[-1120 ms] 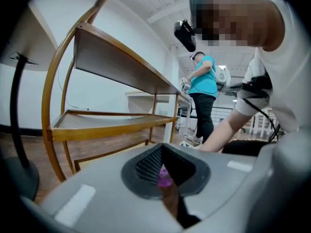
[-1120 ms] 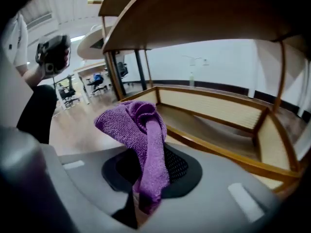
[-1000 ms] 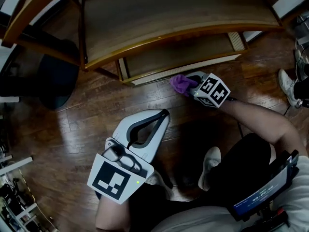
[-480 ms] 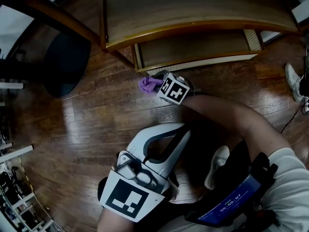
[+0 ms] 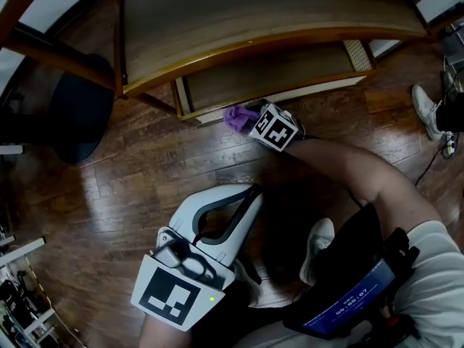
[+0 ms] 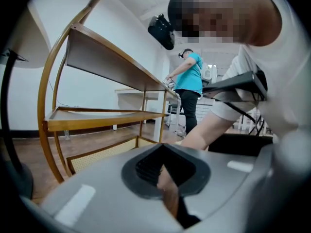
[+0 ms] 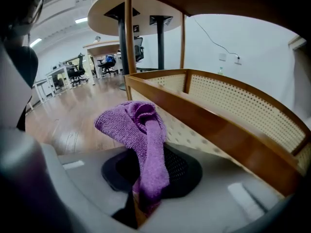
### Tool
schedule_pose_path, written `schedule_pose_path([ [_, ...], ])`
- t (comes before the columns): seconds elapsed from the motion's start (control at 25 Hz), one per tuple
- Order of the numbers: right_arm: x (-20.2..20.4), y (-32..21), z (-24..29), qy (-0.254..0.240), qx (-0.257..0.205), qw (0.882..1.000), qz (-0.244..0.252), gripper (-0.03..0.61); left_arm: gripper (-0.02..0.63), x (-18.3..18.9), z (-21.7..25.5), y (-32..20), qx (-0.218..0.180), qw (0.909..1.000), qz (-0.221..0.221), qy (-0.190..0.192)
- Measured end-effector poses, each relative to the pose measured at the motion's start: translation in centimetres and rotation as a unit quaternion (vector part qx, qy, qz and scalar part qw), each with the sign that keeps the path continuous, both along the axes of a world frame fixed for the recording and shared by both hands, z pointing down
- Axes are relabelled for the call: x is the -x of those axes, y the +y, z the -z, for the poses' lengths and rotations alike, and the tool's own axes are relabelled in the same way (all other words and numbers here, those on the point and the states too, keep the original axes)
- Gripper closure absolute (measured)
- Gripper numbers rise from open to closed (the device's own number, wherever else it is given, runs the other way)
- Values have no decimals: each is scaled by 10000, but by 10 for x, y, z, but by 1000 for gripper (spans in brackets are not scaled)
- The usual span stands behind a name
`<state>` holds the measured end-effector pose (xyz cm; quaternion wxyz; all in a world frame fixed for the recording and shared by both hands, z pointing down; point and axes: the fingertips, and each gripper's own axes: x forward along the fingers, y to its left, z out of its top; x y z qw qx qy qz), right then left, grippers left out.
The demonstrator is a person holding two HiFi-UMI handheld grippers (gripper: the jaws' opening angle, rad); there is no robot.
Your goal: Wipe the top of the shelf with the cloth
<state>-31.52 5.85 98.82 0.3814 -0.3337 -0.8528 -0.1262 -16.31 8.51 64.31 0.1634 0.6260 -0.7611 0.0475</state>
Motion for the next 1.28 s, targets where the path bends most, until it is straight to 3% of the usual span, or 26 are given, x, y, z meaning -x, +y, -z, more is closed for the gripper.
schedule_pose_path([
  [0.36, -27, -143, -12, 84, -462, 9961, -748, 500, 594, 2, -14, -25, 49, 10000, -61, 47],
  [0.6, -53, -253, -21, 118, -860, 9860, -1425, 500, 592, -3, -25, -34, 217, 9995, -208, 42],
  [1.04, -109, -449, -11, 167, -1458, 9427, -2998, 500, 594, 2, -34, -33, 296, 9994, 12, 171],
  [1.2, -121, -489, -5, 244, -1429, 9261, -3484, 500, 592, 11, -26, -41, 160, 9998, 120, -8],
  [1.28, -124, -494, 1, 223, -1334, 9244, -3567, 500, 592, 16, -23, -42, 168, 9997, 155, -99],
])
